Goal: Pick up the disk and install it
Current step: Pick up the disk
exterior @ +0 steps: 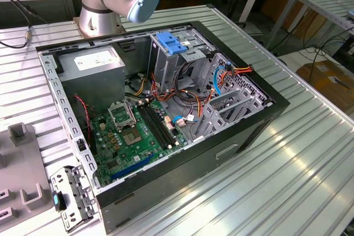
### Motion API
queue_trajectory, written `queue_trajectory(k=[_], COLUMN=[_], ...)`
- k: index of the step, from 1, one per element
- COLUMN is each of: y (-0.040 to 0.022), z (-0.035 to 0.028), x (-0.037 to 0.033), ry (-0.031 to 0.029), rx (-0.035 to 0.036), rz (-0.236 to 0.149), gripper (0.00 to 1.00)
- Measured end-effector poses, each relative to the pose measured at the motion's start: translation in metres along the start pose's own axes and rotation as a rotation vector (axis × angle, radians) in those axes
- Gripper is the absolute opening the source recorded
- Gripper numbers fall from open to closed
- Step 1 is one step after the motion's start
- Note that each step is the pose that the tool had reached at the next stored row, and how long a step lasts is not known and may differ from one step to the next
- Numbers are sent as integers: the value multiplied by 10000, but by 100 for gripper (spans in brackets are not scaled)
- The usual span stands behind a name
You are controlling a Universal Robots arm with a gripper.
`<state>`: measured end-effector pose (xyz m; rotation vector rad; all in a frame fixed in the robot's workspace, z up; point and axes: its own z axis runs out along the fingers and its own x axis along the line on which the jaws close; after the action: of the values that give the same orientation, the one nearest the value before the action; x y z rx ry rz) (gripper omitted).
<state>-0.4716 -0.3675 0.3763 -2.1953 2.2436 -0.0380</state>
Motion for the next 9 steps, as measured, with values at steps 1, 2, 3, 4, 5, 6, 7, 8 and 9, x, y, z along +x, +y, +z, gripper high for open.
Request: queue_trajectory(k=[1,2,3,4,5,6,7,8,9], y=[0,0,0,0,0,0,0,-1,-1], z=[-5,-8,-12,-18,-21,-27,-34,-37,-41], x=[0,0,0,0,0,0,0,0,1], ry=[0,0,0,0,0,0,0,0,0], rx=[0,0,0,-1,-2,-1,-3,-3,-3], rz=[0,0,0,0,0,0,0,0,0], gripper=[37,37,37,37,37,37,37,37,37])
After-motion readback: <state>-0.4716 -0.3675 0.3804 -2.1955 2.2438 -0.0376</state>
